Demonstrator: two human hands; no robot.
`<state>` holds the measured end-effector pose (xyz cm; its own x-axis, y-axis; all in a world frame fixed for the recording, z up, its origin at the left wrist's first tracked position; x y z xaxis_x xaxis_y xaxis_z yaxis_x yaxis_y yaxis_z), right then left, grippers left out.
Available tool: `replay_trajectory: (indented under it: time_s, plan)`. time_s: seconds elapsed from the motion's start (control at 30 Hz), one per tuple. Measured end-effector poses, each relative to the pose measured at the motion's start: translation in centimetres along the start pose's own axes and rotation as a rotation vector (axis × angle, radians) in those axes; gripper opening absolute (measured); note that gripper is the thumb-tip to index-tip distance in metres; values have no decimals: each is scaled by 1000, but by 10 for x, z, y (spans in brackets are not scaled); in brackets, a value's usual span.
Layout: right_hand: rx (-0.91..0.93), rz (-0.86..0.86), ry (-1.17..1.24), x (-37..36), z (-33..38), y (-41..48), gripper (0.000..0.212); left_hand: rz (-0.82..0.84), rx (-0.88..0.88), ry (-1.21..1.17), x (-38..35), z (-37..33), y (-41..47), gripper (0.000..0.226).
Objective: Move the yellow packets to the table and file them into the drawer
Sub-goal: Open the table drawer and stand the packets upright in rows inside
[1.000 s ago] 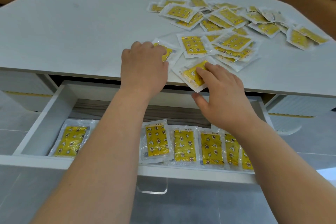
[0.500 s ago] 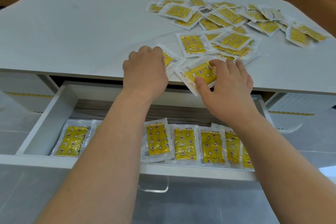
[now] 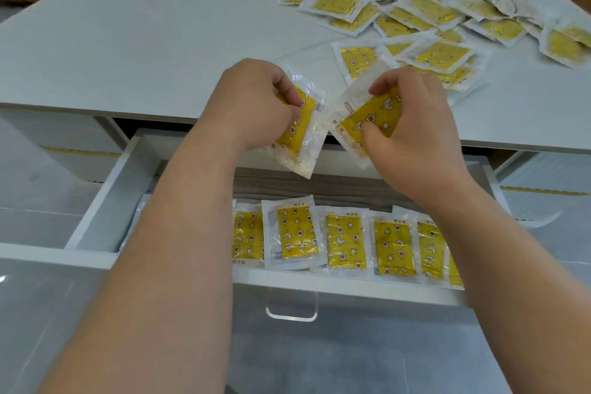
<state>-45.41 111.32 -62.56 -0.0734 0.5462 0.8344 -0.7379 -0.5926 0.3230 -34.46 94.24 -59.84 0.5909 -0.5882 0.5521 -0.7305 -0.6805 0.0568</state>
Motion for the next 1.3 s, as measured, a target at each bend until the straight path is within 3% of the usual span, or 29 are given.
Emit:
replay_trajectory:
  time_s: [0.07, 0.23, 0.37, 0.57, 0.7, 0.87, 1.03, 1.3]
  plan:
    - [35, 39, 15, 0, 13, 1, 41, 57, 33, 10, 11, 3, -4, 13]
    - [54, 234, 150, -1, 46, -2, 44, 205, 159, 153, 43, 17, -10, 47]
    - [125, 406, 105, -11, 62, -10, 52, 361, 264, 268, 59, 31, -14, 70]
    - [169, 578, -13, -39, 66, -16, 59, 457, 367, 437, 69, 47, -19, 44]
    - [156, 681, -27, -55, 68, -17, 55, 519, 479, 458, 65, 67, -16, 40]
    - [110, 748, 14, -67, 68, -17, 46, 583, 560, 496, 52, 103, -12, 55]
    - [52, 795, 48, -70, 64, -18, 43, 623, 625, 574, 39, 127, -11, 54]
    - [-35, 722, 118, -68, 63, -15, 42, 680, 539, 768, 33, 123, -3, 58]
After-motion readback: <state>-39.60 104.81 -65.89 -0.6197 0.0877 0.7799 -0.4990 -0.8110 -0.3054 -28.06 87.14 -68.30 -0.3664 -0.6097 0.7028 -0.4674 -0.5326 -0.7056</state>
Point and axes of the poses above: each hand's wrist, its own y-axis towards the middle knuckle, its own x-axis out of the back of the hand, z = x × y, the point moved 1 cm from there along y, towards the middle knuckle, and after that the axes turned 12 degrees about -y, right-handed, at the moved point
